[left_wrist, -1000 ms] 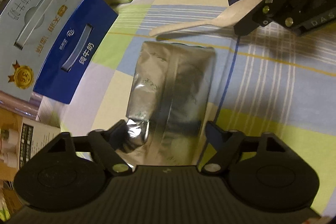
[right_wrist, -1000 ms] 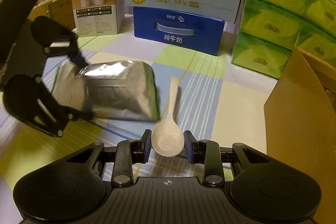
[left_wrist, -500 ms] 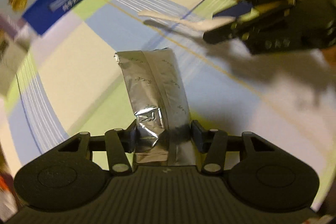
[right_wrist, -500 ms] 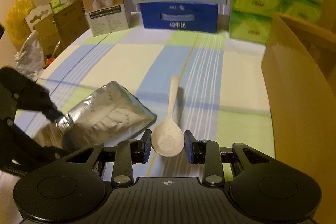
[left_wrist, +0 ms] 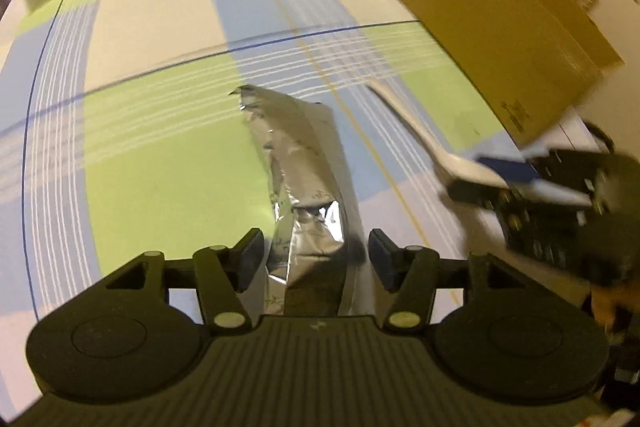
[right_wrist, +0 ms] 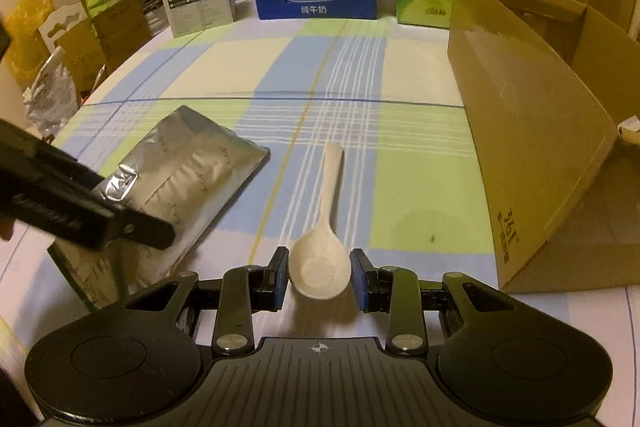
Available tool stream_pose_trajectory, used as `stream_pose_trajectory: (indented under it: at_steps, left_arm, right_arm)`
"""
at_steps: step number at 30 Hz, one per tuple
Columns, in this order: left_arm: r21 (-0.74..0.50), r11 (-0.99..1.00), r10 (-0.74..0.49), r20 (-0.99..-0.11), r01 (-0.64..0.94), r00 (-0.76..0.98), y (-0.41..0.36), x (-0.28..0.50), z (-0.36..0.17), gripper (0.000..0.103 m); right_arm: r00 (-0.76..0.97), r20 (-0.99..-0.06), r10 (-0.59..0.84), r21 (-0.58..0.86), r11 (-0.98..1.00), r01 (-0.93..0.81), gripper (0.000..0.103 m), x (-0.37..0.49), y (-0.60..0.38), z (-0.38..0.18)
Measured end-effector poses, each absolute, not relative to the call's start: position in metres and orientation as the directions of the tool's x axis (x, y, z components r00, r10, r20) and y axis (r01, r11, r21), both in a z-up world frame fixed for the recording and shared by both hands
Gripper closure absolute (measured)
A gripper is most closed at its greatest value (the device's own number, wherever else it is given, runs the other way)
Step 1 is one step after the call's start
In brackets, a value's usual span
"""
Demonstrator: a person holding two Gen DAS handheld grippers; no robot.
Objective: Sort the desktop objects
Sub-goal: 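Grasp the silver foil pouch with the left tool while the right holds the spoon, then carry the foil pouch with the left tool while the right carries the spoon to the box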
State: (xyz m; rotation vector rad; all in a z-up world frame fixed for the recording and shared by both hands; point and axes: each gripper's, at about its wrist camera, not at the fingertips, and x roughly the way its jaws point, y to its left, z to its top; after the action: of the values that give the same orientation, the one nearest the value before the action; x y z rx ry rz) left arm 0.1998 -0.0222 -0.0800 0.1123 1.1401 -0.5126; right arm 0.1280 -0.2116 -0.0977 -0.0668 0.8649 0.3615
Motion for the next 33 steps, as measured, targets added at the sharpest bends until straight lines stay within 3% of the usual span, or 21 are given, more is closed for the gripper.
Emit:
stream_pose_trajectory:
  at_steps: [11,18,22,29,33]
  left_arm:
    - [-0.112,0.897,-0.252,-0.924,0.427,0.287,-0.045,0.216,-0.093,0.051]
    - [-0.02,0.888,-0.188,-0.927,0.46,0.325,-0.062,0.209,-0.096,0.059]
    - [-0.043,0.892,-0.213,-0.918,0.45,0.334,-0.061,0.2,-0.088,0.069]
    - [-0.055,0.893,-0.22,-0.919,0.447,0.328,-0.057,0.184,-0.089,0.069]
    - [-0.043,0.894,-0.209,-0.921,0.446,0.328,-0.058,0.183,-0.092,0.061]
  right_arm:
    - [0.621,-0.729,0.288,0.073,0.935,-0.348,0.073,0.133,-0.212,-0.104]
    - [0.612,-0.735,0.292,0.089,0.936,-0.34,0.073,0.135,-0.212,-0.11]
    - [0.614,-0.734,0.29,0.083,0.935,-0.344,0.073,0.133,-0.212,-0.11]
    - [0.614,-0.736,0.285,0.068,0.934,-0.351,0.073,0.13,-0.21,-0.112]
    - [0.619,-0.734,0.28,0.053,0.932,-0.358,0.073,0.13,-0.208,-0.113]
